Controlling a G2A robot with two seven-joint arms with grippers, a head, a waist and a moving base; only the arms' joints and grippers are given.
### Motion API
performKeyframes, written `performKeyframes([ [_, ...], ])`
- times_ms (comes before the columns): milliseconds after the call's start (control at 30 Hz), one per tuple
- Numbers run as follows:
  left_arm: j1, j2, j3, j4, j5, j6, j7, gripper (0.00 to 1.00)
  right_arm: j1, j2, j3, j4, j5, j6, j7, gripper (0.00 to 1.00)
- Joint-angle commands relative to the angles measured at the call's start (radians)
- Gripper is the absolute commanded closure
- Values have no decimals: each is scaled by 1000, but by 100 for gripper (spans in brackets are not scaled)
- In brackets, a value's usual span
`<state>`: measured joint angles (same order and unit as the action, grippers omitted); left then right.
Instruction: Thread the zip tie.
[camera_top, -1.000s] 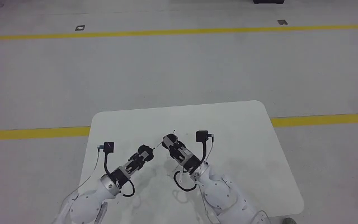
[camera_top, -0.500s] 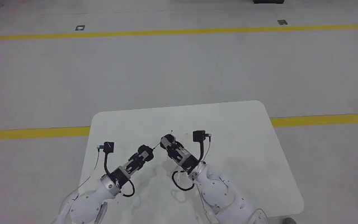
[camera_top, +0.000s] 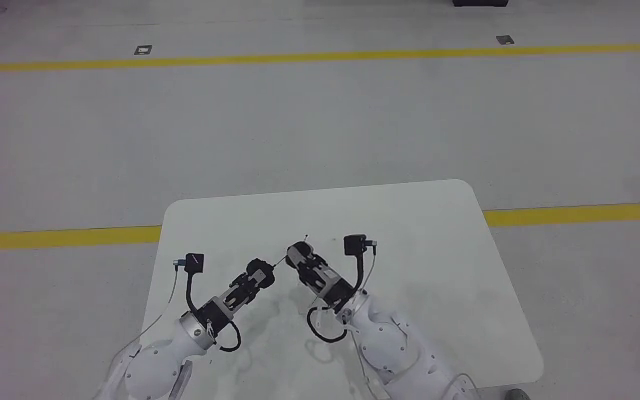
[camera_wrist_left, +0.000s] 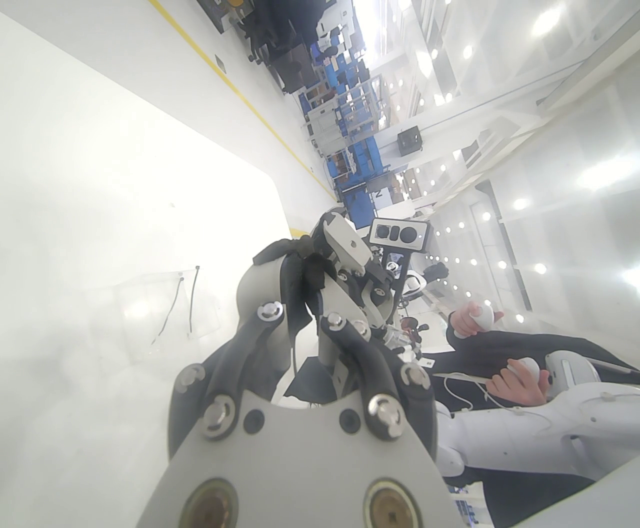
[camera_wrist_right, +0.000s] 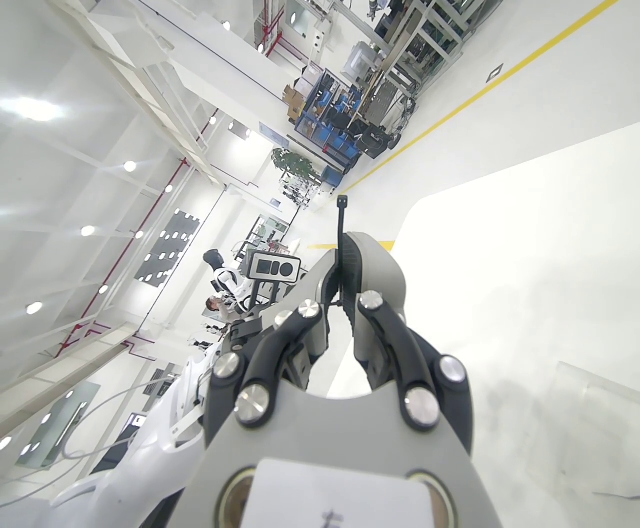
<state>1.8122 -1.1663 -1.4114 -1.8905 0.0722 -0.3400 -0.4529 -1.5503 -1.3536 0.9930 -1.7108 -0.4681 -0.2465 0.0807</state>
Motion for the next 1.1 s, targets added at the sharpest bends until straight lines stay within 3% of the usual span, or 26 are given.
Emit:
performKeyframes([
  [0,0,0,0,0,0,0,0,100,1,0,-2,1,-3,0,0,100],
  [567,-15,2,20,6,-4,21,15,100,-4,2,0,5,13,-5,-3,100],
  [1067,-7,11,30,-8,-59,36,3,100,-13,5,6,7,10,-3,-8,100],
])
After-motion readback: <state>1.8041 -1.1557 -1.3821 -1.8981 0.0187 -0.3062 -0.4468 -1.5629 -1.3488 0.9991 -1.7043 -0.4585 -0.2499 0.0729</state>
